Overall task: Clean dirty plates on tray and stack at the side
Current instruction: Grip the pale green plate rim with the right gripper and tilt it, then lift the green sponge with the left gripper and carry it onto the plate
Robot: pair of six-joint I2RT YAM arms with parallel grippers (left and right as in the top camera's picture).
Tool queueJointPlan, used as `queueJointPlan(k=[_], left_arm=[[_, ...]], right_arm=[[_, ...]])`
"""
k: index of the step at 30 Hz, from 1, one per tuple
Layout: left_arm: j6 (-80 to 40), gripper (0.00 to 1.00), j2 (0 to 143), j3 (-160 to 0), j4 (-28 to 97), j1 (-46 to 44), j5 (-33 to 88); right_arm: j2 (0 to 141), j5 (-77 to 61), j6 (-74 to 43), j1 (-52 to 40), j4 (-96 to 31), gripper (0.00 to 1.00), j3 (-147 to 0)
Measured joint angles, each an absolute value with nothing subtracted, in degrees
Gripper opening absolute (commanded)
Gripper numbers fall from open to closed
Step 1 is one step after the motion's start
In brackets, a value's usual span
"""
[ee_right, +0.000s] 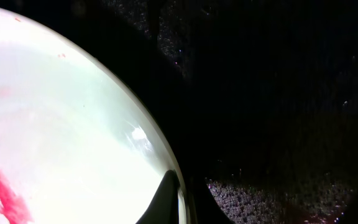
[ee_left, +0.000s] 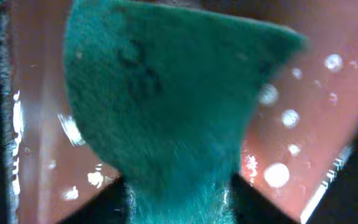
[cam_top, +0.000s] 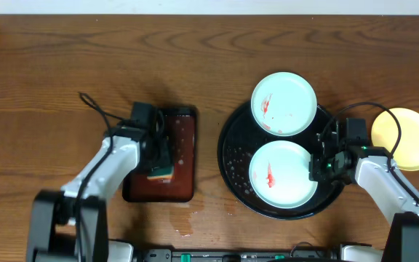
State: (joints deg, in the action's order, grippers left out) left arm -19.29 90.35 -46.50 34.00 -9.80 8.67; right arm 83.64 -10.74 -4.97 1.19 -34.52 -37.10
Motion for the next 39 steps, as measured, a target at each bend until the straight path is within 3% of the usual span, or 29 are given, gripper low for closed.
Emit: queueJointPlan(k=[1,10,23,30,39], left_arm=[[-19.14,0.08,91.13,-46.5,33.26,-9.8,8.88],[-19.27,0.07,92.38,-47.27,33.21,-9.96,10.15],[-18.13,0.08,88.16,-66.65,52.47,-11.29,12.23],[-20.18,0.07,85.54,-69.78,47.59,-23.59,18.52],[-30.65,0.08,92.29,-69.76,34.33,-43.03,19.0]], right_arm=[[83.64,-10.74,-4.97,1.19,-34.5,0.01,-37.1],[83.72,-10.87,-4.97,1.19,-34.46,0.01,-37.12],[83.74,-10.96,-4.97,1.19,-34.46,0.01,-37.12],[83.74,-10.98,-4.97,1.19,-34.46,0.01,-37.12],[83.77,-11.05,-4.99,1.19,-34.41,0.01,-37.12]])
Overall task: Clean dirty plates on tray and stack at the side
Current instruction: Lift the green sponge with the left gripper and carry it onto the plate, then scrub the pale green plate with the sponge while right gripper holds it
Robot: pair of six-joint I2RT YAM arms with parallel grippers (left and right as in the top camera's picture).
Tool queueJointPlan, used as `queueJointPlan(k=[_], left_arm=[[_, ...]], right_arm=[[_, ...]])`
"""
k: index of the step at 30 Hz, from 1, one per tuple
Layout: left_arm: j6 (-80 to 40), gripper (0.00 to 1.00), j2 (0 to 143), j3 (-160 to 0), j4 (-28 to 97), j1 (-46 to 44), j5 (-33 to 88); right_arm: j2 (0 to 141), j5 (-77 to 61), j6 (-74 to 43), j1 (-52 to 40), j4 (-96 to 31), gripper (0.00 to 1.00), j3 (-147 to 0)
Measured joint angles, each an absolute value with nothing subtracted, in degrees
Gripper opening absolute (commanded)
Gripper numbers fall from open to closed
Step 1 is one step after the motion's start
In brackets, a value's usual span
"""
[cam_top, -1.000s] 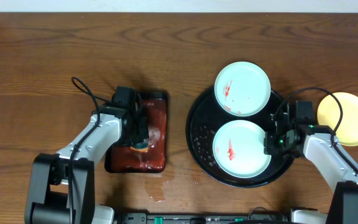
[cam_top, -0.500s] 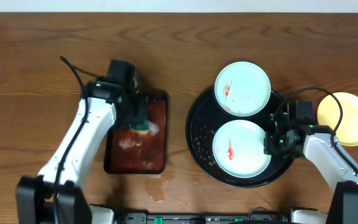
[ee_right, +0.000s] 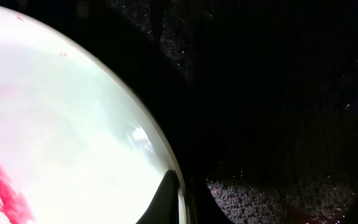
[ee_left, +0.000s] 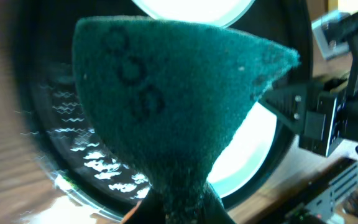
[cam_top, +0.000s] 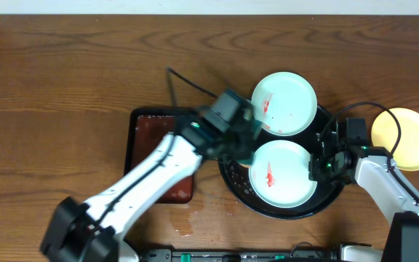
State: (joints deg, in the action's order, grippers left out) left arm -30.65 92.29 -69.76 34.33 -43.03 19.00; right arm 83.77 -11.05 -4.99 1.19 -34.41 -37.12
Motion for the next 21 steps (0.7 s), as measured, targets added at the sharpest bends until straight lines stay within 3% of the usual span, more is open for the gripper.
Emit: queueJointPlan(k=[11,21], left_arm=[[-40.58,0.07,110.39,-69.71,17.63,-49.1,28.77],[-41.6,0.07,115.22,-71.05,23.99,-47.97,33.08]], right_arm=[[83.85,-11.14,-4.99,1.19,-34.44,0.01,-37.19],[83.85,-11.14,-4.99,1.19,-34.54,0.01,-37.19]])
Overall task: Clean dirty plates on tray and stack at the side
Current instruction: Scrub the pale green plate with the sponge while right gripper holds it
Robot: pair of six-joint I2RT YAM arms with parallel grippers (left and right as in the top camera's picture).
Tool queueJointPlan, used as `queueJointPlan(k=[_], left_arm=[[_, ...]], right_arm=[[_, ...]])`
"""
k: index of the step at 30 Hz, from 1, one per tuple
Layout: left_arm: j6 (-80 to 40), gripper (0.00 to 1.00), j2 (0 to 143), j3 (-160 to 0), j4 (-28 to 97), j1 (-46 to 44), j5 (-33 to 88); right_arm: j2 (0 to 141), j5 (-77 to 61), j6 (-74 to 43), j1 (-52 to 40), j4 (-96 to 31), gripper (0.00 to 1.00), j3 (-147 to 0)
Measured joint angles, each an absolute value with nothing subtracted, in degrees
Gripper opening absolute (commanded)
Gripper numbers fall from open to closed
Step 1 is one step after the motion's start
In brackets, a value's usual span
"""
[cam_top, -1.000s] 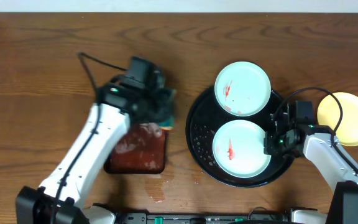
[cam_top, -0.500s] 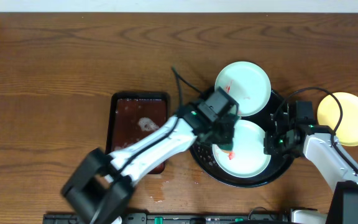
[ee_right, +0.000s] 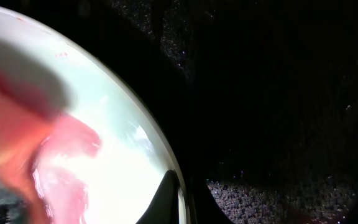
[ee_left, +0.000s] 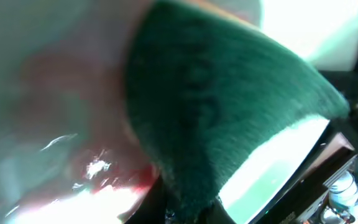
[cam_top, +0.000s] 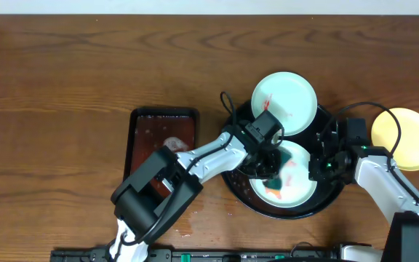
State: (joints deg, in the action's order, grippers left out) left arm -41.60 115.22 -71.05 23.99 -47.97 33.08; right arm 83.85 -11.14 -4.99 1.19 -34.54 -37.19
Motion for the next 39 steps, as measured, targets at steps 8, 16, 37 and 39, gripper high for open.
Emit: queueJointPlan(k=[8,16,37,39], left_arm=[[-41.76,0.07,115.2,-76.53,40.99,-45.58,23.57],[-41.47,0.08,115.2,-77.71,39.22,-47.88,15.07],[-32.84,0.08,118.04,-77.58,26.5,-52.75,34.89],[-32.01,0.08,118.06,-77.58,27.24,-52.97,34.65]], right_arm=[[83.96,-11.9,-5.19,1.17,-34.85,0.01,-37.28],[84.36,-13.76,-5.82,0.86,-34.85,0.01,-37.28],[84.38,-13.67,-5.89,0.89,-34.74,0.01,-37.28],[84.38,-13.67,-5.91,0.89,-34.74,0.01,-37.28]])
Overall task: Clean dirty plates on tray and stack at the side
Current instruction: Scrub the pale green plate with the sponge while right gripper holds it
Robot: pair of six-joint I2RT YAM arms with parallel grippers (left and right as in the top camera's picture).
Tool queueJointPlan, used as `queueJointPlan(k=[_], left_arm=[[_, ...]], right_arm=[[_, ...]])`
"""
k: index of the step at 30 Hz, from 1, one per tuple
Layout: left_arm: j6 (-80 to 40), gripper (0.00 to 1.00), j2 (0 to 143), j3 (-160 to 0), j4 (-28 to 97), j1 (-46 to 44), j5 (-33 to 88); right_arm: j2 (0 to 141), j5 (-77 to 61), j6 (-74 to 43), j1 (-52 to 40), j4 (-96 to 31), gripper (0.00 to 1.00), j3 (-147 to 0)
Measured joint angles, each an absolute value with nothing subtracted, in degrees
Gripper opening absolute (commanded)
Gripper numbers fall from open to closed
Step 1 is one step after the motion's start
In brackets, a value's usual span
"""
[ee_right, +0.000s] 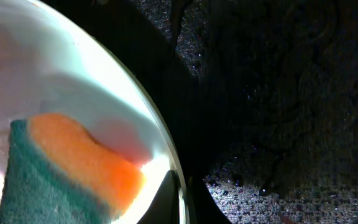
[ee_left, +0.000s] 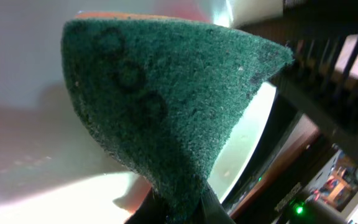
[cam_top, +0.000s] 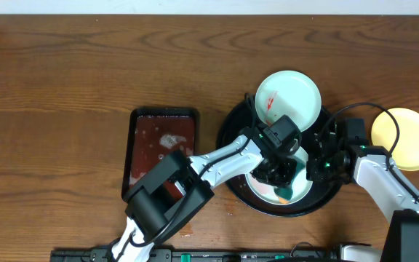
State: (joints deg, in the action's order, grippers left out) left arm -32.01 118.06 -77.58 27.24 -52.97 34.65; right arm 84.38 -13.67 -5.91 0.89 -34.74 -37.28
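Observation:
The black round tray (cam_top: 233, 156) holds two pale green plates. The far plate (cam_top: 288, 100) has red streaks on it. The near plate (cam_top: 302, 191) lies under my left gripper (cam_top: 283, 182), which is shut on a green and orange sponge (ee_left: 160, 106) pressed on that plate's face. In the right wrist view the sponge (ee_right: 61, 168) lies on the plate by its right rim. My right gripper (ee_right: 182, 199) is shut on the near plate's right rim (ee_right: 160, 134), one finger inside and one outside.
A yellow plate (cam_top: 406, 138) lies on the table right of the tray. A dark red rectangular tray (cam_top: 158, 138) with water in it sits left of the round tray. Both arms reach over the round tray.
My left gripper with the sponge has moved from the plate's middle toward its right near part, close to my right gripper. The red smear shows less. The far plate sits slightly farther right.
At first my left gripper held the sponge in the dark red tray while the right held the near plate's rim. Then the sponge was over the round tray, then on the near plate's red stain. Now it is by the plate's right rim.

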Motion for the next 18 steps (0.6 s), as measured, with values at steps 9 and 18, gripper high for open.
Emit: queueJointPlan(k=[9,18], left_arm=[[-31.94,0.08,117.43,-78.37,37.87,-50.06,25.04],[-33.39,0.07,116.88,-81.19,45.52,-46.09,11.92]], right_arm=[[84.38,-14.06,-6.11,0.86,-34.83,0.01,-37.28],[84.79,-16.78,-6.98,0.21,-34.72,0.01,-37.28]])
